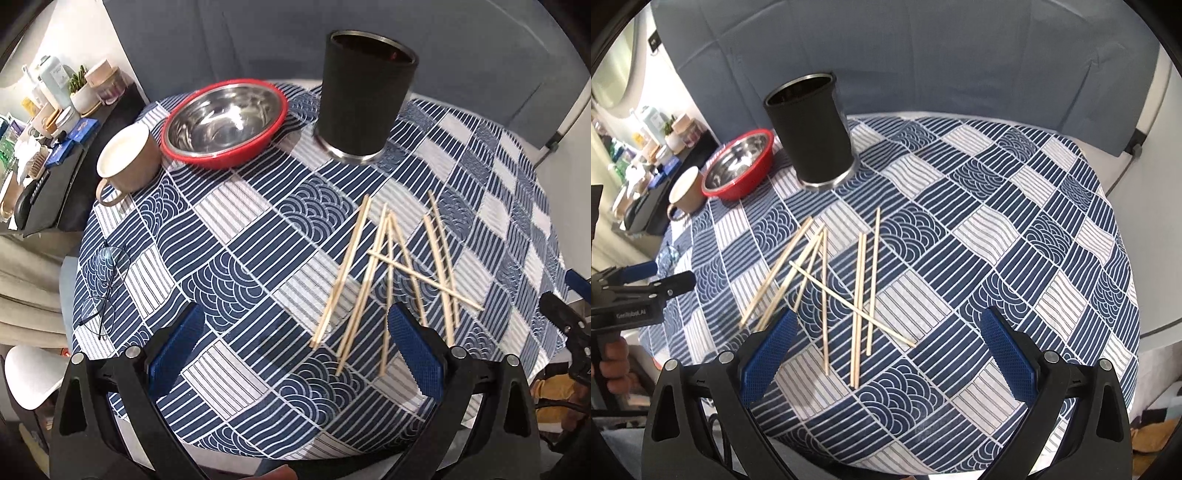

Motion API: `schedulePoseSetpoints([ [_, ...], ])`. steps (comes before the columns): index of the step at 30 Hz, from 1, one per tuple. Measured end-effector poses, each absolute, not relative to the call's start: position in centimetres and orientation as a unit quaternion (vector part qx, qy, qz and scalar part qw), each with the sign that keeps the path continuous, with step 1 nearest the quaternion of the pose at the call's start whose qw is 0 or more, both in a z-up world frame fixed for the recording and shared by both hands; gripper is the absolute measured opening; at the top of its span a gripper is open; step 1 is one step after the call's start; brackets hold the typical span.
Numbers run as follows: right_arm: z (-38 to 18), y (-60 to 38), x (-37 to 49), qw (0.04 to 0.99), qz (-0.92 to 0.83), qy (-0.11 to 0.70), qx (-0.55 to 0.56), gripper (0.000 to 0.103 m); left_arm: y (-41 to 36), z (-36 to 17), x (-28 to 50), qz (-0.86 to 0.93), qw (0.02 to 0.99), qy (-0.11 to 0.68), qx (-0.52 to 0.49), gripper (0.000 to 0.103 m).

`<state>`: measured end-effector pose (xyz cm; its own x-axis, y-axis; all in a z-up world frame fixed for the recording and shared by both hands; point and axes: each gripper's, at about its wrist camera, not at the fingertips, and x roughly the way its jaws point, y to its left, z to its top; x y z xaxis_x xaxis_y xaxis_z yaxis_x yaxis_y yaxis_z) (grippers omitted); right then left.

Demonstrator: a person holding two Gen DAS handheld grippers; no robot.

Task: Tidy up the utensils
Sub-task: 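Lower both tools to the chopsticks and close both on one chopstick each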

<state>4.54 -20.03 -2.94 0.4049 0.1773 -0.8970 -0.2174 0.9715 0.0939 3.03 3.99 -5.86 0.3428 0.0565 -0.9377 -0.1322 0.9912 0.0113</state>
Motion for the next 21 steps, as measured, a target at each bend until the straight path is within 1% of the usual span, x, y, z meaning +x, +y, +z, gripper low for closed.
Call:
schedulePoseSetpoints([
  [5,-4.8,-19.9,6.3,0.83,0.109,0.546,-0.04,0.095,4.6,-7.9,4.2,0.06,0.802,0.594,-0.029,0.097],
  [12,-8.2,-19.8,9.3,0.817,0.098,0.565,-0.053,0.095,4.7,-10.9,6.3,0.057,0.794,0.606,-0.018,0.097],
  [21,-12.2,-18.8,11.0,0.801,0.096,0.586,-0.077,0.095,5.0,-15.2,8.7,0.058,0.774,0.63,-0.01,0.097],
])
